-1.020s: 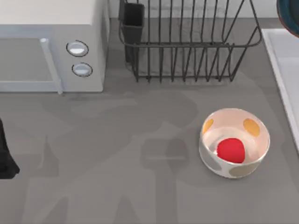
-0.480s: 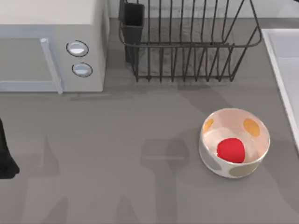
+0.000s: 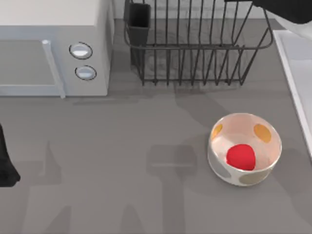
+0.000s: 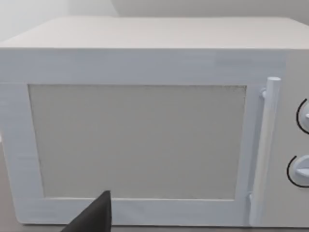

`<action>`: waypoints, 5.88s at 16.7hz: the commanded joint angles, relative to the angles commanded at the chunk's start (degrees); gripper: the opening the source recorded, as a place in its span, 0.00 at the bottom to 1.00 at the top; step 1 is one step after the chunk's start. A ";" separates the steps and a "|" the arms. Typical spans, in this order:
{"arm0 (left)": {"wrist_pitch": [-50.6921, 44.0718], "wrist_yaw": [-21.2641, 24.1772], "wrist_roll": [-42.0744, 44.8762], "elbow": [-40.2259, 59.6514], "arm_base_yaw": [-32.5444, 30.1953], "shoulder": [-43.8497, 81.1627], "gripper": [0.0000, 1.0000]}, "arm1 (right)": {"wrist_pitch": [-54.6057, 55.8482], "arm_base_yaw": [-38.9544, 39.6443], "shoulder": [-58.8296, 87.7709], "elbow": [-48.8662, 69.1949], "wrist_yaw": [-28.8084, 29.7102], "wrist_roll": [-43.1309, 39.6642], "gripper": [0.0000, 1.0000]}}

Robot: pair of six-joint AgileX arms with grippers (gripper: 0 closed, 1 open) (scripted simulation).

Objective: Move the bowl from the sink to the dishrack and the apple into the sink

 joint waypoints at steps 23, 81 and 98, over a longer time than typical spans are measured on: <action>0.00 0.00 0.00 0.00 0.00 0.00 1.00 | 40.48 -9.33 21.74 -18.41 -9.00 -0.29 0.08; 0.00 0.00 0.00 0.00 0.00 0.00 1.00 | 0.32 -45.55 -95.40 -94.78 -47.11 -1.31 1.00; 0.00 0.00 0.00 0.00 0.00 0.00 1.00 | 0.32 -45.55 -95.40 -94.78 -47.11 -1.31 1.00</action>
